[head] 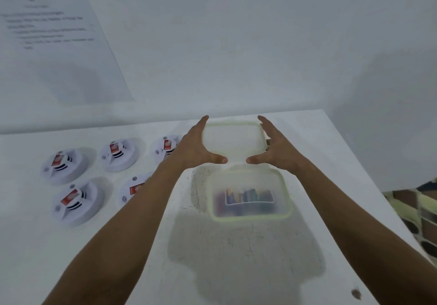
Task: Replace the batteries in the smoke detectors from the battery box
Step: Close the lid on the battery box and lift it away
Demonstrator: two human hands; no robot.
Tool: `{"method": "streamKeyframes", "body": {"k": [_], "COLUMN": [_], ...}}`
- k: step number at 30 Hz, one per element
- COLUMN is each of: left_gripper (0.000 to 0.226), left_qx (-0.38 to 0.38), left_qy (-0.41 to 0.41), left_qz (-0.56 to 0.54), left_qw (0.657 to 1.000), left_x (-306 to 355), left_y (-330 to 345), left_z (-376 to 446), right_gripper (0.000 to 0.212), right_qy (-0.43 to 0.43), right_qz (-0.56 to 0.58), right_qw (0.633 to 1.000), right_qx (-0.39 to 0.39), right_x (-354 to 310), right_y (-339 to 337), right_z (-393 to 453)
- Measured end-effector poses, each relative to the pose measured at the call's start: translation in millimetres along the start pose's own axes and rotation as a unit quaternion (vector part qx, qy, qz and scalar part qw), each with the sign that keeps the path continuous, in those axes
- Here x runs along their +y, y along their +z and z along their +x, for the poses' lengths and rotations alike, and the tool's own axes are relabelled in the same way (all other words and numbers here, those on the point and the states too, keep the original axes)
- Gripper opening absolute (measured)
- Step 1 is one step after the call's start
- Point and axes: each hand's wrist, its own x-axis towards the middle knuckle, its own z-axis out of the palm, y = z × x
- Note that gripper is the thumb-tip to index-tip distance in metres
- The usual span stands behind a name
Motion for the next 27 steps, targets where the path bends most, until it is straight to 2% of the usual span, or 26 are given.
{"method": "streamKeyframes", "body": {"k": [5, 12, 15, 17, 20, 27], "left_gripper": [0.127, 0.139, 0.143, 0.142, 0.139, 0.133], "left_qx": [-0.001, -0.052, -0.075, -0.086, -0.101, -0.077], "left_qy": [0.005, -0.019, 0.011, 0.032, 0.03, 0.042], "left_qz": [0.04, 0.172, 0.204, 0.214, 0.219, 0.239], "left_qw": [0.999, 0.983, 0.976, 0.972, 0.97, 0.967], "left_x": [6.8, 10.2, 13.0, 17.2, 21.4, 15.1], "left_y": [7.9, -0.1, 0.1, 0.3, 1.1, 10.2], "left_z": [9.8, 21.5, 28.1, 34.4, 42.5, 48.5], "right_gripper": [0.126, 0.129, 0.136, 0.137, 0.139, 0.133], "right_qy": [0.002, -0.066, -0.071, -0.062, -0.055, -0.083], "right_qz": [-0.009, -0.137, -0.199, -0.195, -0.171, -0.169], "right_qw": [1.0, 0.985, 0.968, 0.968, 0.974, 0.975], "right_qx": [-0.02, -0.081, -0.132, -0.147, -0.141, -0.118], "right_x": [7.1, -3.8, -13.1, -15.9, -14.8, -2.6], "right_y": [-10.3, -24.0, -24.1, -23.3, -23.8, -18.4], "right_z": [10.5, 28.3, 38.7, 45.5, 51.4, 55.7]}}
